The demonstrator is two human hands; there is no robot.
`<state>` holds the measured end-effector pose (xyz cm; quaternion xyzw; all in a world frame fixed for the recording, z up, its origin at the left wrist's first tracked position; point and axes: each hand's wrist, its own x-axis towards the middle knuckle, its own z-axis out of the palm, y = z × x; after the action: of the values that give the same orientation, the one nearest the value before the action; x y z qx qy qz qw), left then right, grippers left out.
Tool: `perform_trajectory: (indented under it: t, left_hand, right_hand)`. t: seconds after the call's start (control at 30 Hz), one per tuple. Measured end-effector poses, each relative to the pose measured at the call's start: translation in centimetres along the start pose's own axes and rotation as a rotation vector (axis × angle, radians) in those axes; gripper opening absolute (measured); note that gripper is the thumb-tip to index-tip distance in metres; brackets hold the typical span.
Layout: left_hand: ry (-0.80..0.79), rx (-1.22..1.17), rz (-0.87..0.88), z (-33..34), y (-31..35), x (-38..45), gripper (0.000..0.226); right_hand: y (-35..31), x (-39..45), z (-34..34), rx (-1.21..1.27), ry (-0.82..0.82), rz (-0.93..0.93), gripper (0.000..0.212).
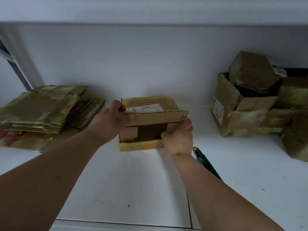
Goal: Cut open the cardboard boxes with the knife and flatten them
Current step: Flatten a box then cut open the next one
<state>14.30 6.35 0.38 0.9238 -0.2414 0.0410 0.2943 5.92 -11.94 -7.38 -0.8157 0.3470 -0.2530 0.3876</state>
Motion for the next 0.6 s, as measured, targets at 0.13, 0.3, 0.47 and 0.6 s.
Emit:
perform_trajectory:
  t: [0.13,0.3,0.47,0.6]
  left_hand:
    - [0.017,-0.049,-0.016,0.2,0.0,0.0,0.033]
    - [0.072,-0.07,-0.033,0.8,0.3,0.0,0.04]
    - [0.215,-0.181,-0.039,1.3,0.6,0.1,0.056]
    - [0.311,-0.237,-0.035,1.6,1.2,0.1,0.056]
  right_hand:
    - [0.8,-0.7,-0.5,0.086,-0.037,-0.023,0.075]
    - [1.1,-0.9,-1.4,0.181,-0.064,0.007,0.057]
    - [1.9,-1.2,-2.2,0.3,-0.053,0.036,0.05]
    - [2.4,-1.3,-2.9,0.42,-0.031,0.059,0.05]
